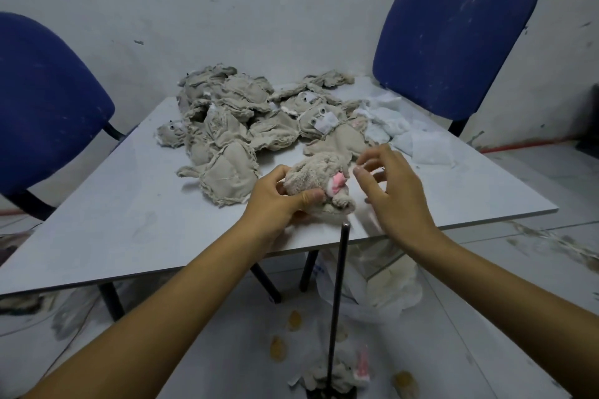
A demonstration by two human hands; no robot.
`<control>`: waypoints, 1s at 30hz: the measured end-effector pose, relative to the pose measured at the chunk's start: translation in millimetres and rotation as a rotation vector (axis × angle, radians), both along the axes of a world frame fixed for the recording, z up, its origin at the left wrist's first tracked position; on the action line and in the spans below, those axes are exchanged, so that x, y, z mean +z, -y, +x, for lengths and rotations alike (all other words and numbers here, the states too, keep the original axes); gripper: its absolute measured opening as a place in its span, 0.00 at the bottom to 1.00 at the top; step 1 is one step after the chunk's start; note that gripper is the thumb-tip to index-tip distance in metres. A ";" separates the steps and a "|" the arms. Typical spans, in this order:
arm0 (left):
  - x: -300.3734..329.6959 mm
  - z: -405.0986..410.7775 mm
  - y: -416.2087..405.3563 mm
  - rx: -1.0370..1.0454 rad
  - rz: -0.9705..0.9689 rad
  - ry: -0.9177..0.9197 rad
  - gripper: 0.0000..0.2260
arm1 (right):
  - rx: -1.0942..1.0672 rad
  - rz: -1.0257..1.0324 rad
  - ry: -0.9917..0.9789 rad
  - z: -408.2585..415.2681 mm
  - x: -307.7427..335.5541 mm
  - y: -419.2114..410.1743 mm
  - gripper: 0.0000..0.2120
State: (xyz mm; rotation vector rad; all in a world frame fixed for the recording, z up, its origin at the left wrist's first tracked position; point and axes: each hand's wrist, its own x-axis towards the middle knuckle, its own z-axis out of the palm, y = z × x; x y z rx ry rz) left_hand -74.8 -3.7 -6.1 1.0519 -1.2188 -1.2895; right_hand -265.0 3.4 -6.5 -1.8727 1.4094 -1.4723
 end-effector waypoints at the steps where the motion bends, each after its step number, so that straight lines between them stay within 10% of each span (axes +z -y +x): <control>1: -1.4 0.7 0.7 0.015 0.009 -0.017 0.23 | -0.016 -0.135 -0.109 -1.2 -1.0 -0.5 0.04; 12: -9.8 -0.5 6.8 -0.092 -0.084 0.099 0.19 | 0.096 0.123 -0.125 -2.1 -2.2 9.4 0.05; 19: 17.0 40.7 23.1 0.364 -0.488 0.896 0.12 | 0.100 0.265 0.344 -26.2 8.6 22.0 0.08; 24: 13.9 23.4 13.6 0.205 -0.612 0.742 0.12 | 0.140 0.364 0.398 -22.7 4.4 26.7 0.07; 30: 20.8 22.5 21.0 0.015 0.084 0.188 0.18 | 0.058 0.239 0.506 -33.5 15.5 33.8 0.20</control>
